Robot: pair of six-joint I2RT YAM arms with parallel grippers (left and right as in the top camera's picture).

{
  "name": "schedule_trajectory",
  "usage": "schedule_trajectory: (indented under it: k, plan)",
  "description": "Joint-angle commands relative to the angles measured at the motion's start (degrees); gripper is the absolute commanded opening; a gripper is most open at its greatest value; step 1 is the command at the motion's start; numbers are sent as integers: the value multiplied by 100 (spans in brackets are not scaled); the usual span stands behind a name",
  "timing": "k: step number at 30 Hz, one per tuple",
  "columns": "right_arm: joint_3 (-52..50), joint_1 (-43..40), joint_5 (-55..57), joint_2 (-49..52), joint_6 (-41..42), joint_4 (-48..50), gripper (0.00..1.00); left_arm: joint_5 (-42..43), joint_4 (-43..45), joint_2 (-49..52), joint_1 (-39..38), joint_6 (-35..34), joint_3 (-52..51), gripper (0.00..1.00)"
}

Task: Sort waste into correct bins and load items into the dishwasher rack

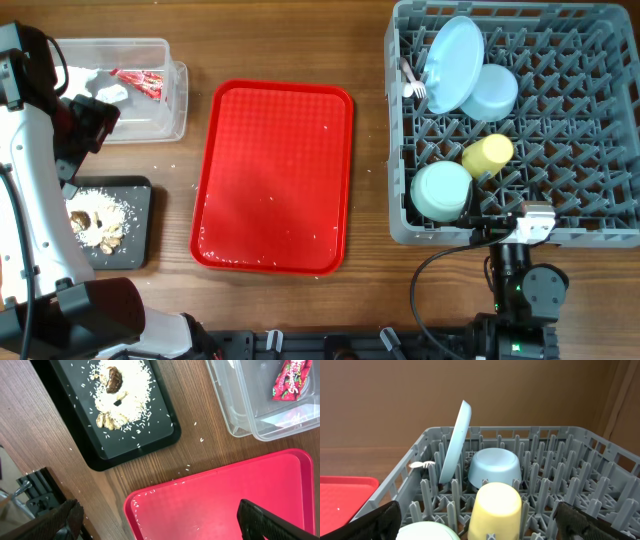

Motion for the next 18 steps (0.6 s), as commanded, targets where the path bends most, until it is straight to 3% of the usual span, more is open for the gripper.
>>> schedule_trajectory:
  k: [1, 15, 18]
  plan:
    - [-11, -42, 94, -79, -83, 4, 100, -79, 0, -31, 26, -33, 42, 100]
    - [-11, -42, 92, -79, -81, 4, 100, -107, -391, -151, -122, -31, -118, 100]
    - [-11, -42, 92, -79, -83, 4, 100, -354, 713, -780, -793, 15, -1115, 100]
